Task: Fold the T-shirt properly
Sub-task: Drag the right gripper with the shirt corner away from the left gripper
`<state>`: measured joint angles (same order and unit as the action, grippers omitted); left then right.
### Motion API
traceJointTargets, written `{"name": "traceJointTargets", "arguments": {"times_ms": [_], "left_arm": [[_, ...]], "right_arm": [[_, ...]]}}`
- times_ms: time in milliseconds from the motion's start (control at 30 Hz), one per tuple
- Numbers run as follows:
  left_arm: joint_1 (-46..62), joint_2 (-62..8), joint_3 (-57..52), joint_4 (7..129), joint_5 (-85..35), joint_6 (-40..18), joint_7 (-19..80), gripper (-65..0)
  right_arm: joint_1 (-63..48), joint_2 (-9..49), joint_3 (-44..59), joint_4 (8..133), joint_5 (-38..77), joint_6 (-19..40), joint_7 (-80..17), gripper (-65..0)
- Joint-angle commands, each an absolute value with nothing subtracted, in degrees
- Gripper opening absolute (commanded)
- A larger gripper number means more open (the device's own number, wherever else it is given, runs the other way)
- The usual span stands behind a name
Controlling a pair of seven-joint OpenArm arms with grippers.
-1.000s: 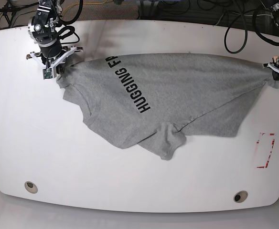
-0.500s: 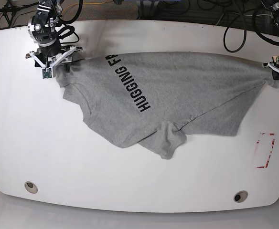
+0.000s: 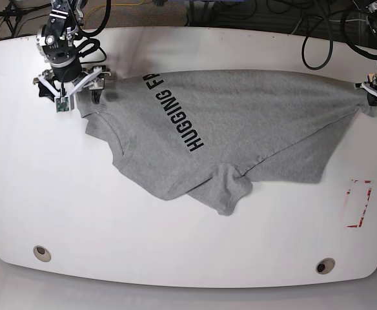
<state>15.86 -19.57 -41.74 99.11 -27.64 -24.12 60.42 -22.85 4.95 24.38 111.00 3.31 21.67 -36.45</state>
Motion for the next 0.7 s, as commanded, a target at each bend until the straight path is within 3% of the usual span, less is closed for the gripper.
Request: {"name": "traceJointTargets", "arguments": {"times_ms": [0,667], "left_arm": [[15.69,-20.70,-42.24,100.09,-27.91,-24.22,59.38,-65.0],[15.69,-20.70,-42.15,100.09,-27.91,-24.22,59.38,-65.0]], "right_arm": [[-19.38,5.49,24.48,112.22,4.00,21.76,-35.12,-14.0],[9.71,8.57,13.58,85.14,3.91,21.76,-34.42,-14.1]]}}
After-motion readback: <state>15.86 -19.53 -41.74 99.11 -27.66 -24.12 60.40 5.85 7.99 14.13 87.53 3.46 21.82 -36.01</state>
